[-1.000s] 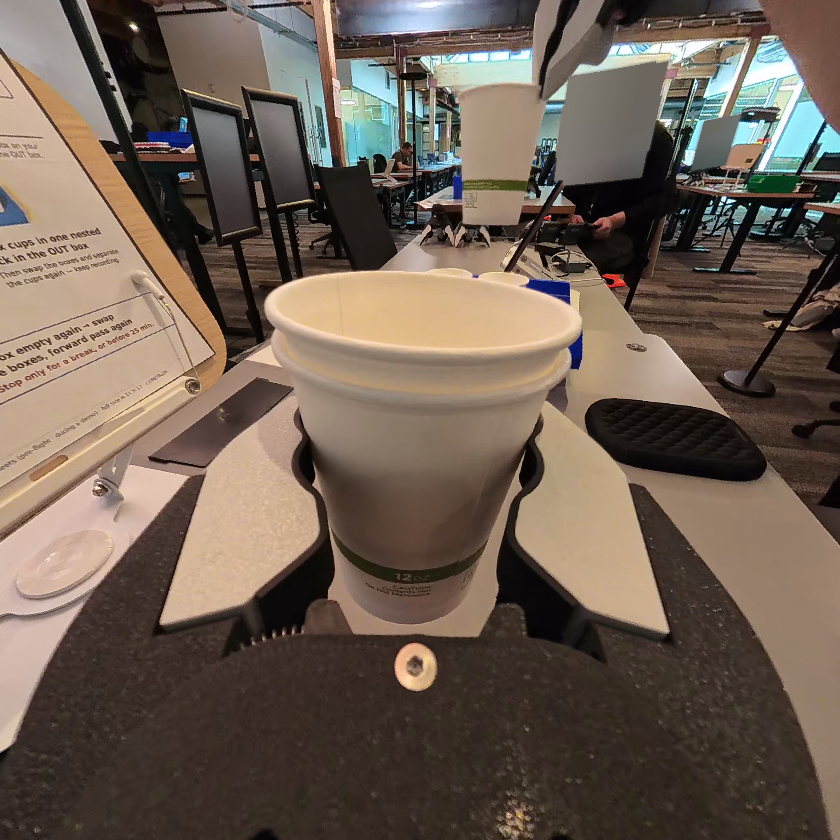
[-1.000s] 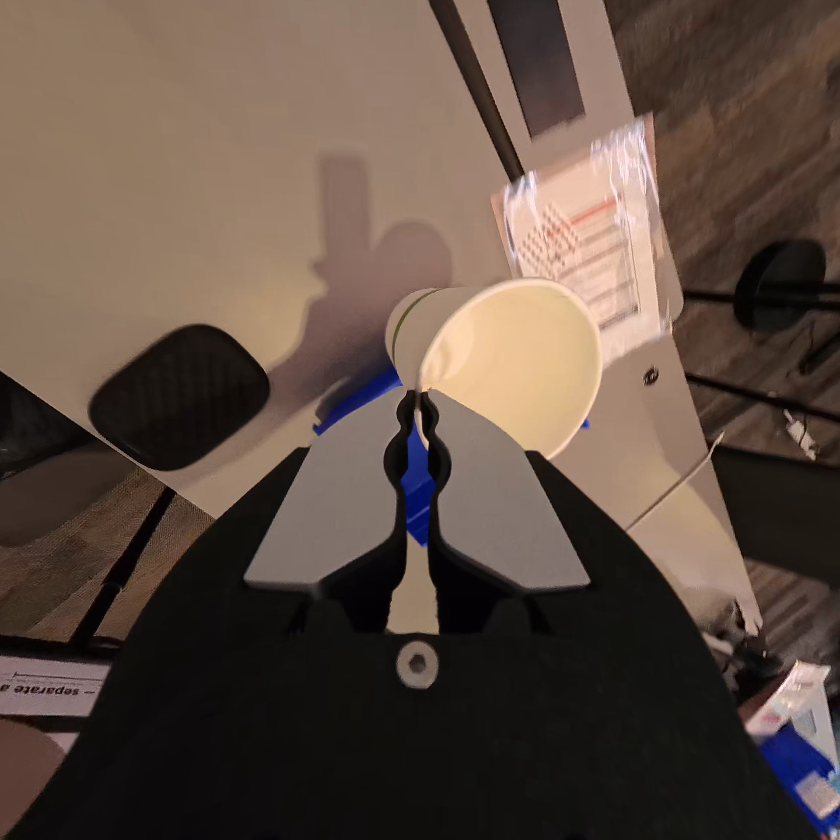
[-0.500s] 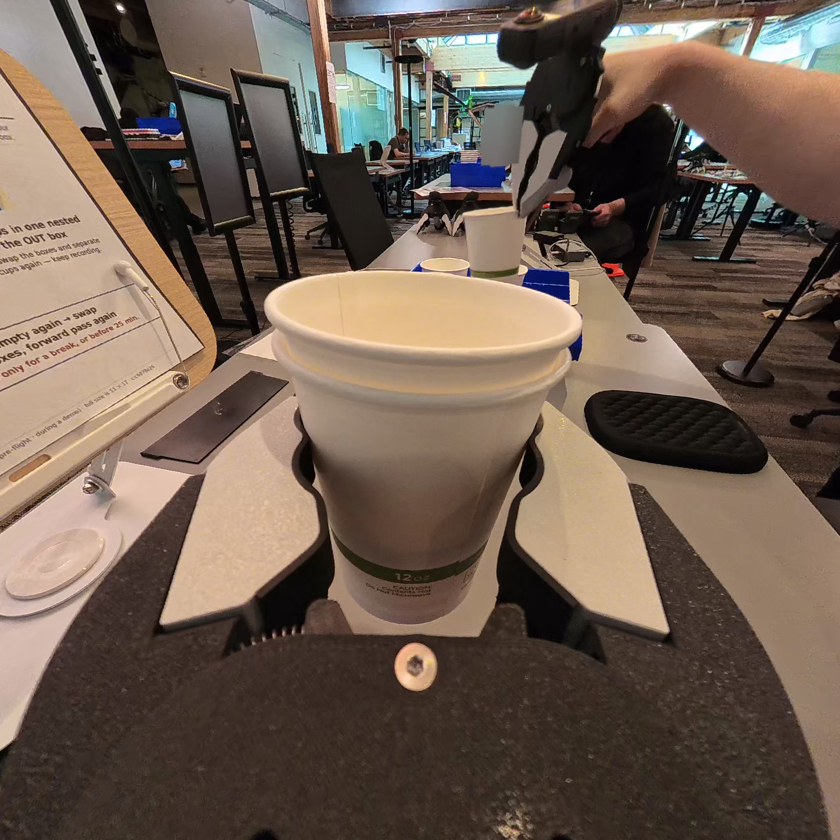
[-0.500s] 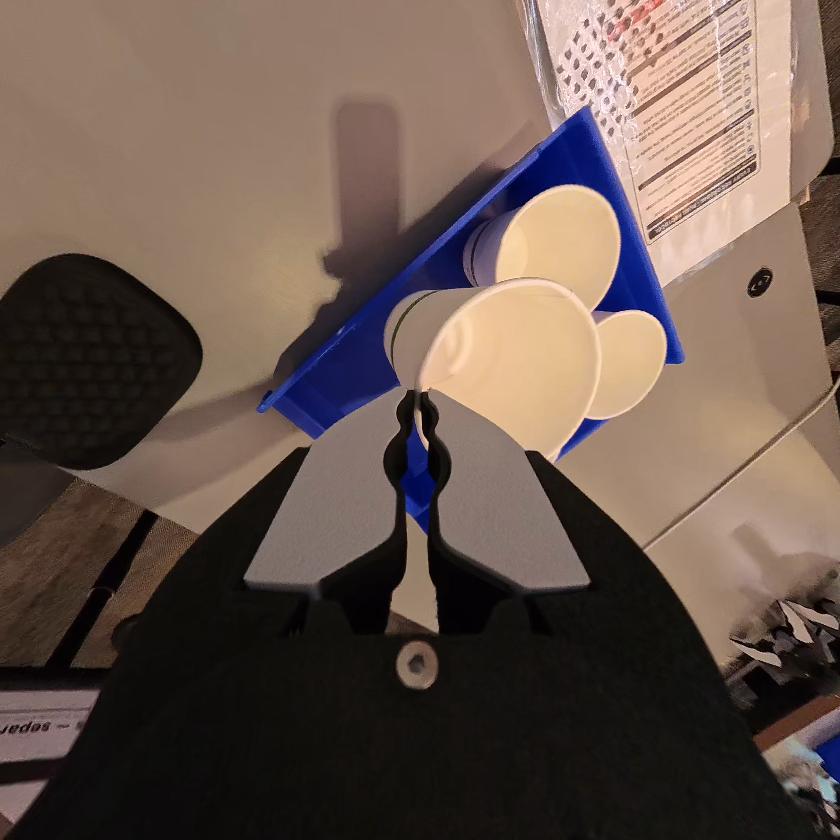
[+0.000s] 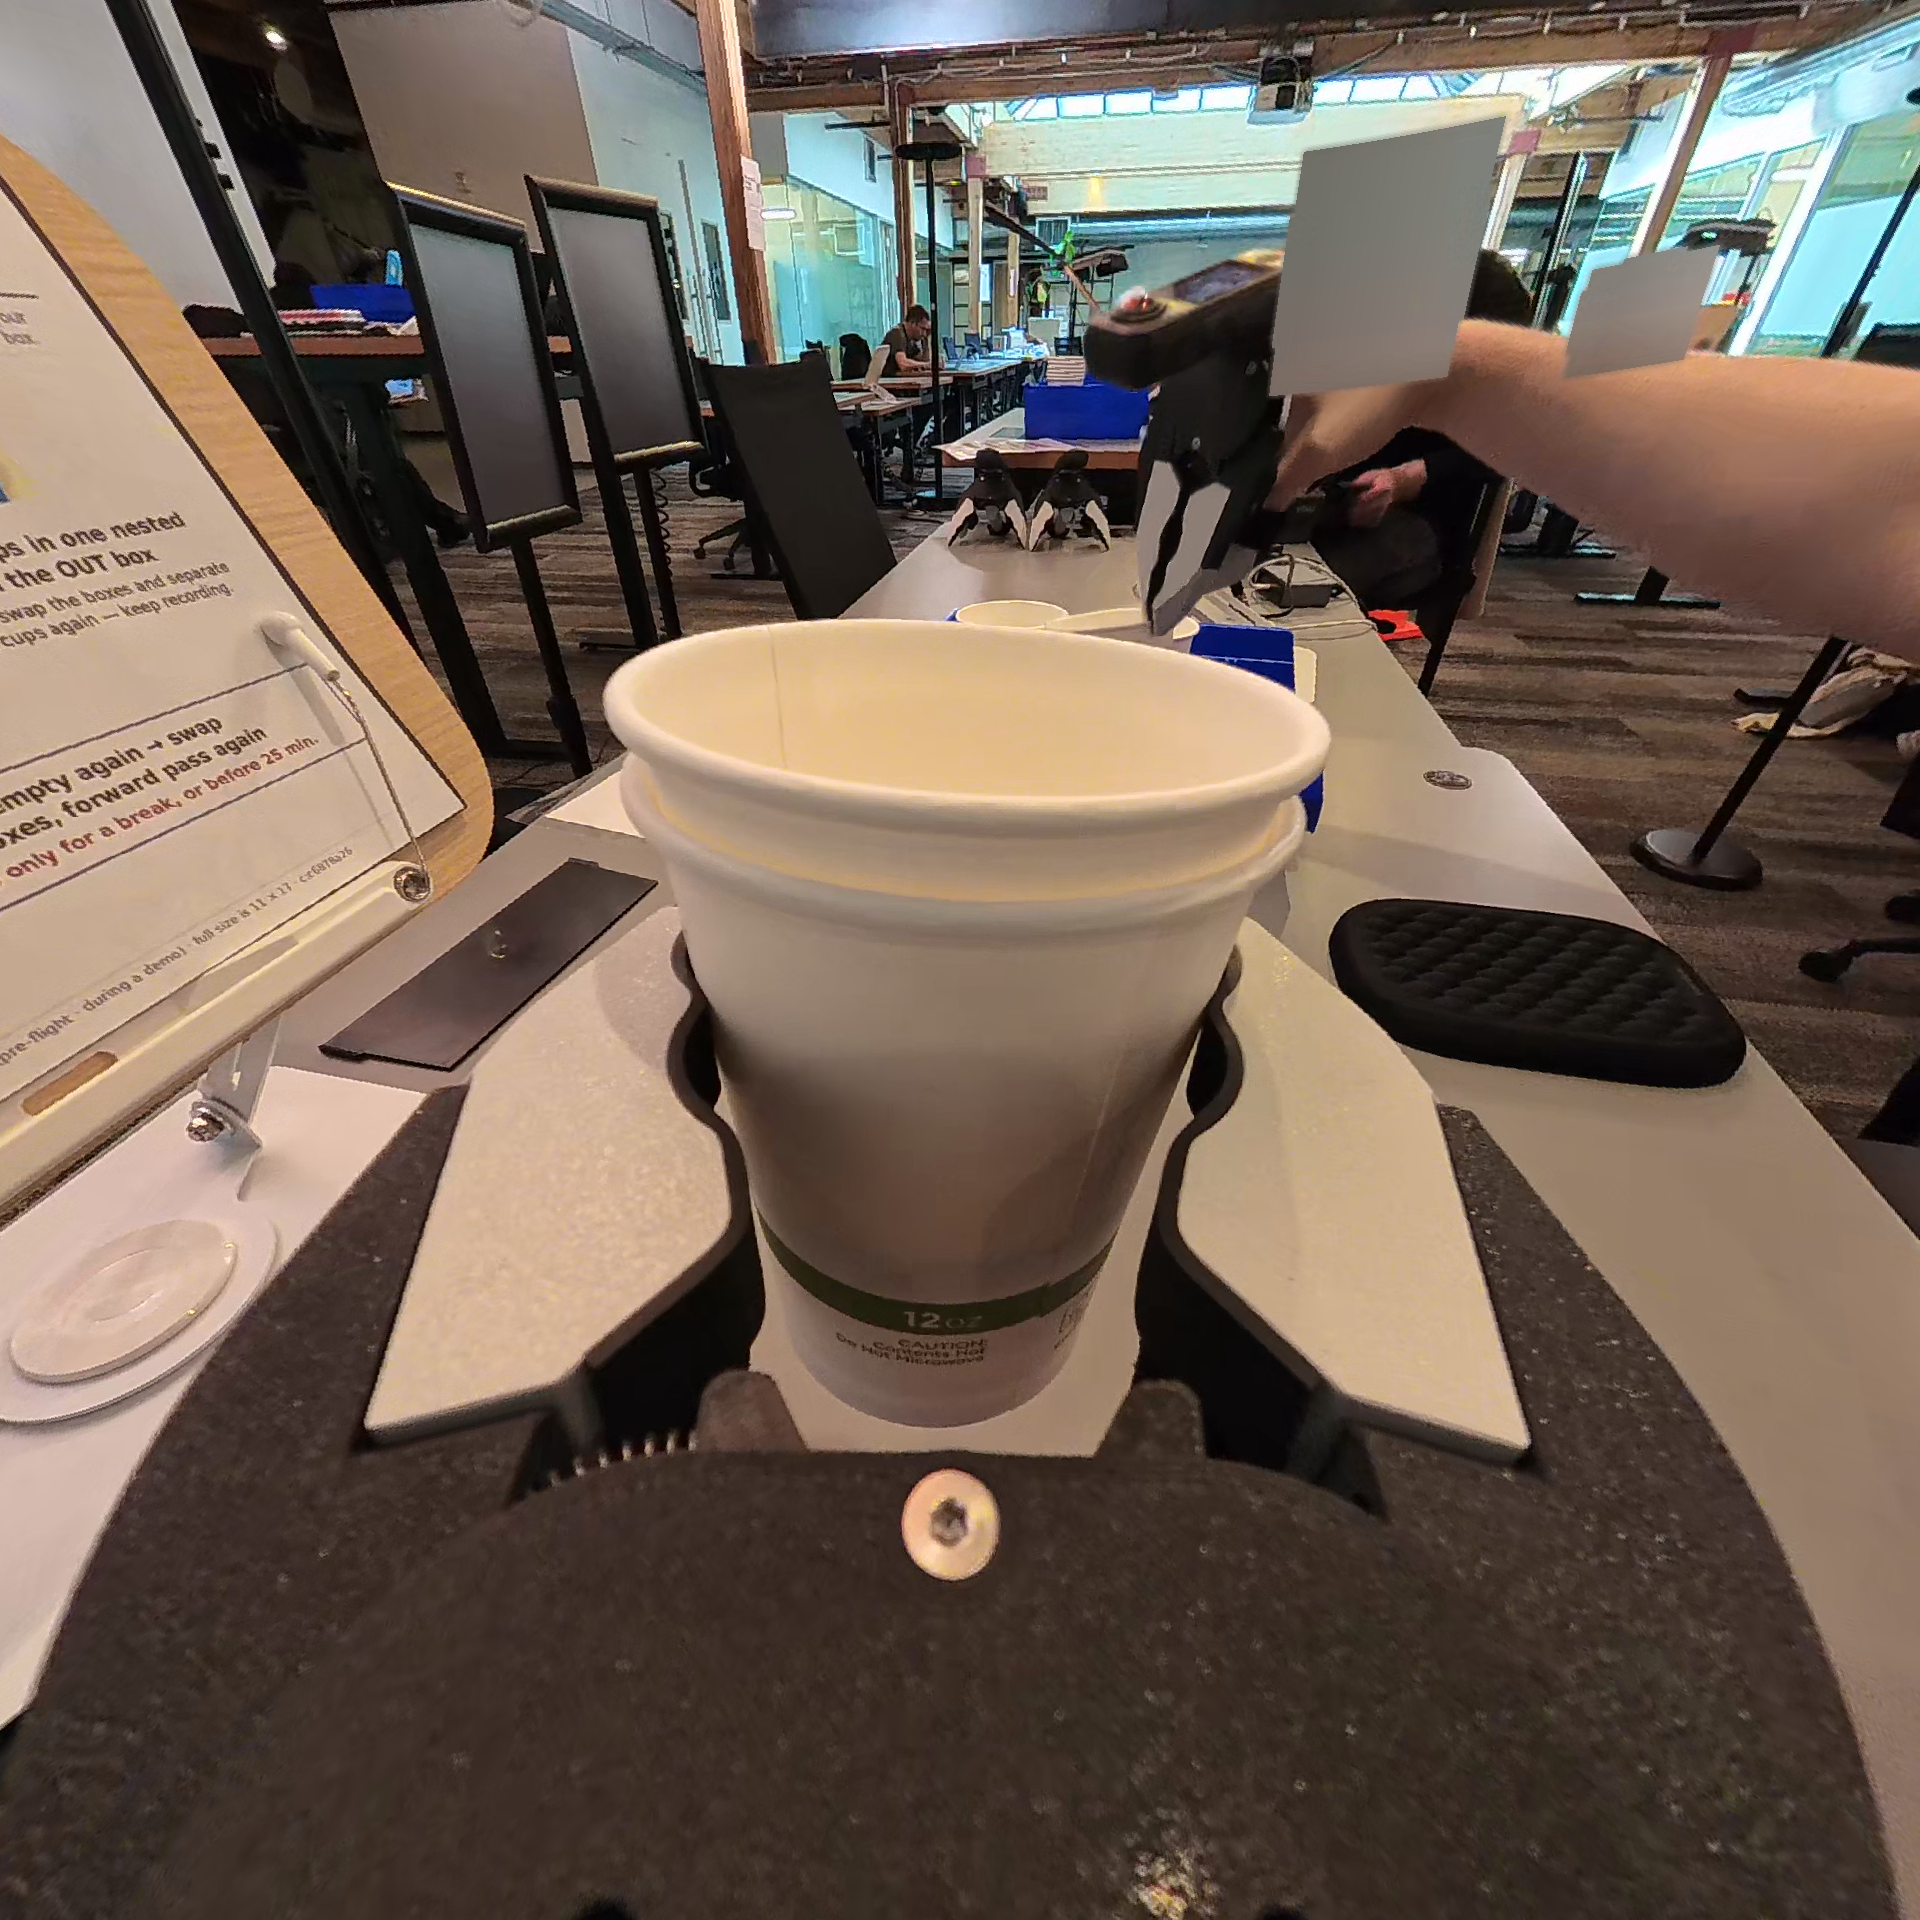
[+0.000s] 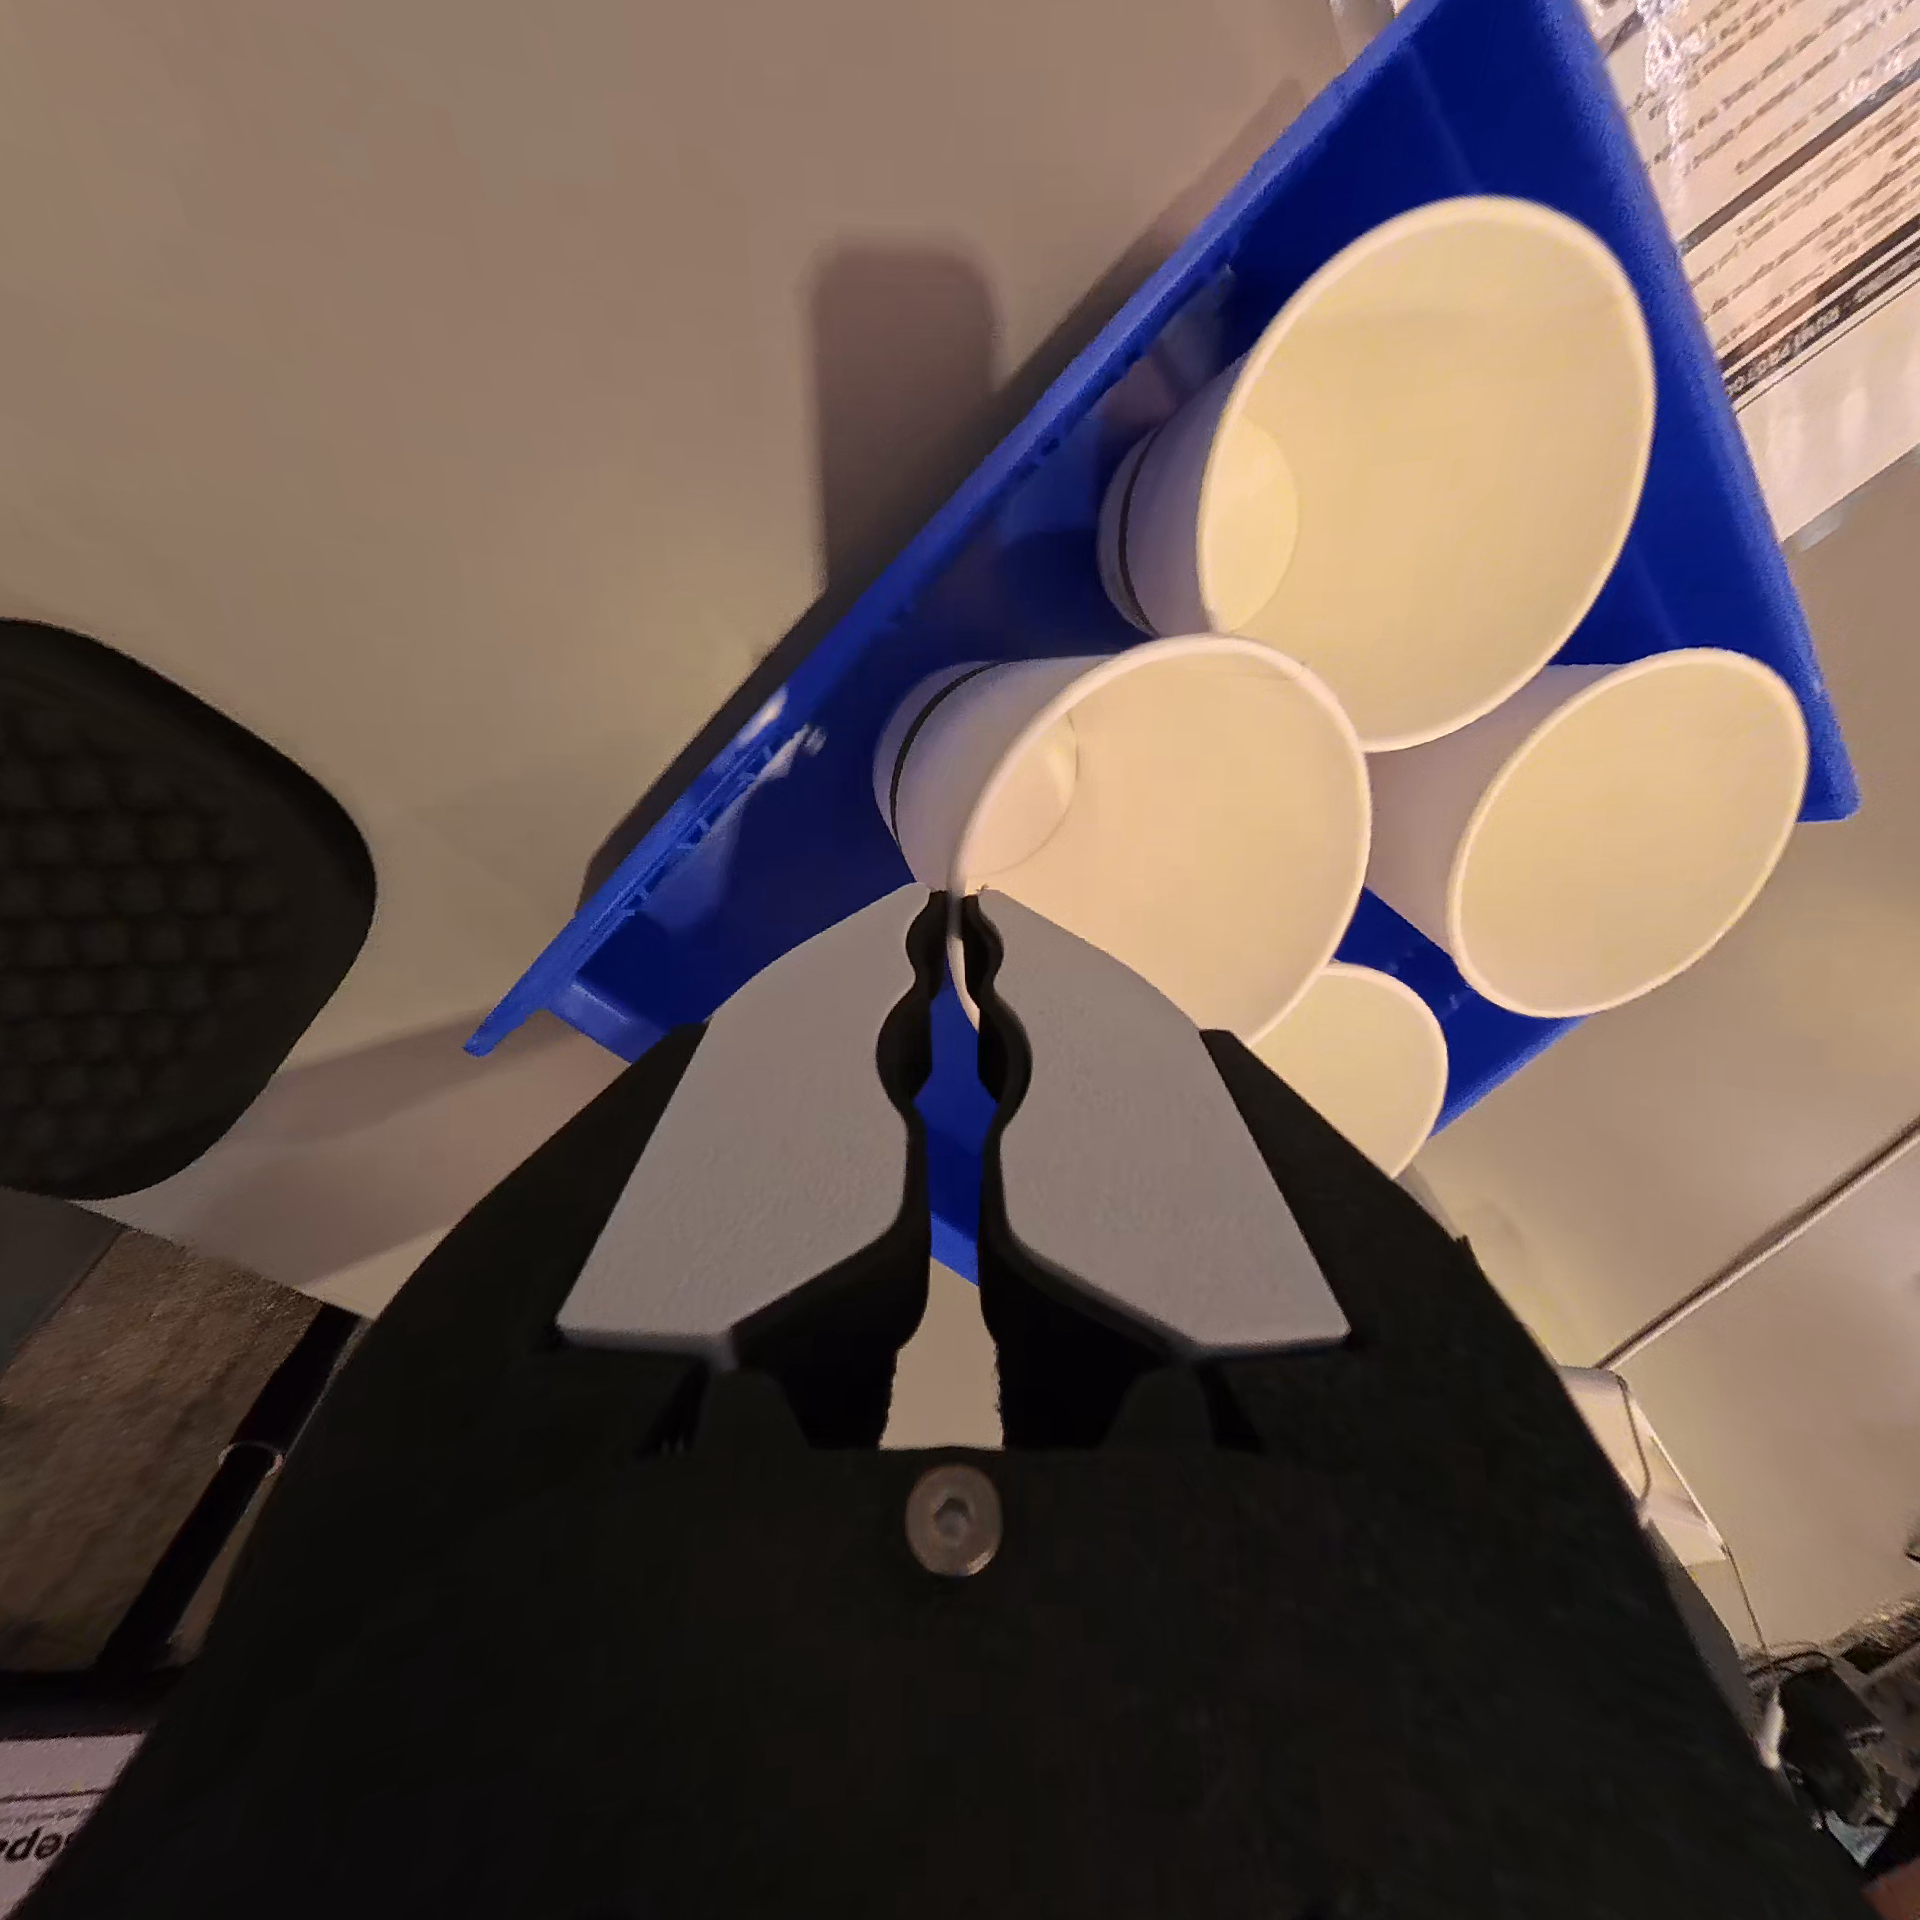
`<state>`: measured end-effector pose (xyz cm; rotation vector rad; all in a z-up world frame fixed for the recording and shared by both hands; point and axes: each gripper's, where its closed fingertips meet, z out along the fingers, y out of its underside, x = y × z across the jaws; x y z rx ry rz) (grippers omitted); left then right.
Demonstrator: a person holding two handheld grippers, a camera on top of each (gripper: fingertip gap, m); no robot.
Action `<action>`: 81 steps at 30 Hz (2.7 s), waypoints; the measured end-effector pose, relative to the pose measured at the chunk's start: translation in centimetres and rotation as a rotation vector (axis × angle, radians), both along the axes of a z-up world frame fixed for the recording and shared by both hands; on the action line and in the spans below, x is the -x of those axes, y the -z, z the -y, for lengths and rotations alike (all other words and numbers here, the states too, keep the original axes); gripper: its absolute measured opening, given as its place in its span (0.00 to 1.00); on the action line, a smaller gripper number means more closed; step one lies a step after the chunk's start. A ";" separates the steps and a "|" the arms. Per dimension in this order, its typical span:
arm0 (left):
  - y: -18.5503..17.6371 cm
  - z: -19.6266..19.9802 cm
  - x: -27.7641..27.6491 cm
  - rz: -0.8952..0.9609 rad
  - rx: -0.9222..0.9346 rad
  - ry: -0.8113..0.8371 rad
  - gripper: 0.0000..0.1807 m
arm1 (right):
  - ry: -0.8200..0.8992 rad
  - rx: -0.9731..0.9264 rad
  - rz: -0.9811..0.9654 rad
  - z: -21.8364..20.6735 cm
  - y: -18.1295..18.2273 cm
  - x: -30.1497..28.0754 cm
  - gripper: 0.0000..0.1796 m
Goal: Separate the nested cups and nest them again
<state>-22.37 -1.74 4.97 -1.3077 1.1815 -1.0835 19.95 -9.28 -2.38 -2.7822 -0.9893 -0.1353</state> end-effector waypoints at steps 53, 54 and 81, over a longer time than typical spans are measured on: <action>-0.1 0.6 -0.3 -0.008 -0.003 0.023 0.50 | -0.044 -0.070 0.087 0.9 2.5 -0.2 0.12; -0.1 0.6 -0.3 -0.007 -0.003 0.024 0.50 | -0.047 -0.075 0.096 1.0 2.1 -0.2 0.12; 0.0 1.2 -0.8 0.004 0.011 0.044 0.50 | -0.891 -0.196 -0.215 0.2 -17.4 37.4 0.12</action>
